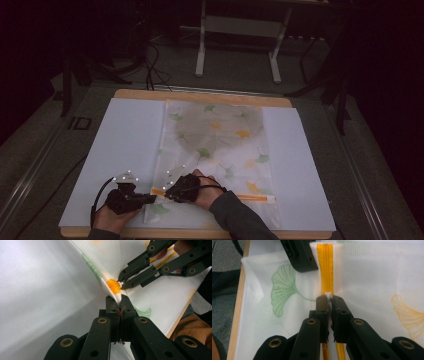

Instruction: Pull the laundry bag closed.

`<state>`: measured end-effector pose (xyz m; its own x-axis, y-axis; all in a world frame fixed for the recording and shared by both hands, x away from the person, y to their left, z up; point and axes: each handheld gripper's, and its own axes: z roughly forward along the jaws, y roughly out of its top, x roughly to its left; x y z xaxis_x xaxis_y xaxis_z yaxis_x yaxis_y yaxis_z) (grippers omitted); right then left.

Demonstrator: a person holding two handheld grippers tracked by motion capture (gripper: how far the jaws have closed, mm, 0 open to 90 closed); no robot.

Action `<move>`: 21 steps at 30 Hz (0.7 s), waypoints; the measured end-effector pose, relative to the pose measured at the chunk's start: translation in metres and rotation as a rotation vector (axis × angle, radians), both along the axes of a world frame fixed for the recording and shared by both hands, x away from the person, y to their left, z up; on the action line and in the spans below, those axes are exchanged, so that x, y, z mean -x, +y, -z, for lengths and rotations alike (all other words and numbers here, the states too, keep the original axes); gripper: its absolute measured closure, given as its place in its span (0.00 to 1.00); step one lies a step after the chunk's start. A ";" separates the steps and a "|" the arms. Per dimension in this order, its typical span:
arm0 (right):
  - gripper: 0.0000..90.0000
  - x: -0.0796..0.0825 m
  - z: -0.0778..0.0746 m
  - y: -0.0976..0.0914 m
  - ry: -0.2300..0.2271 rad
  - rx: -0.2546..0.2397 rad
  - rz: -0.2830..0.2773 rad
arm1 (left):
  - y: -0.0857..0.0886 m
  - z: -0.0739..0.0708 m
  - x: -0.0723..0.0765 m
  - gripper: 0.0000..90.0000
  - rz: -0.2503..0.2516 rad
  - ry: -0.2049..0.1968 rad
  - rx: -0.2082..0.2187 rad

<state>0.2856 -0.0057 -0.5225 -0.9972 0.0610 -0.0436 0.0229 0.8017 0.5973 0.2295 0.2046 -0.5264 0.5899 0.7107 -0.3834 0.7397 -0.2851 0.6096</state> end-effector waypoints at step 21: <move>0.94 0.002 0.000 -0.016 -0.016 0.049 0.003 | 0.002 -0.001 0.001 0.98 0.002 -0.005 0.009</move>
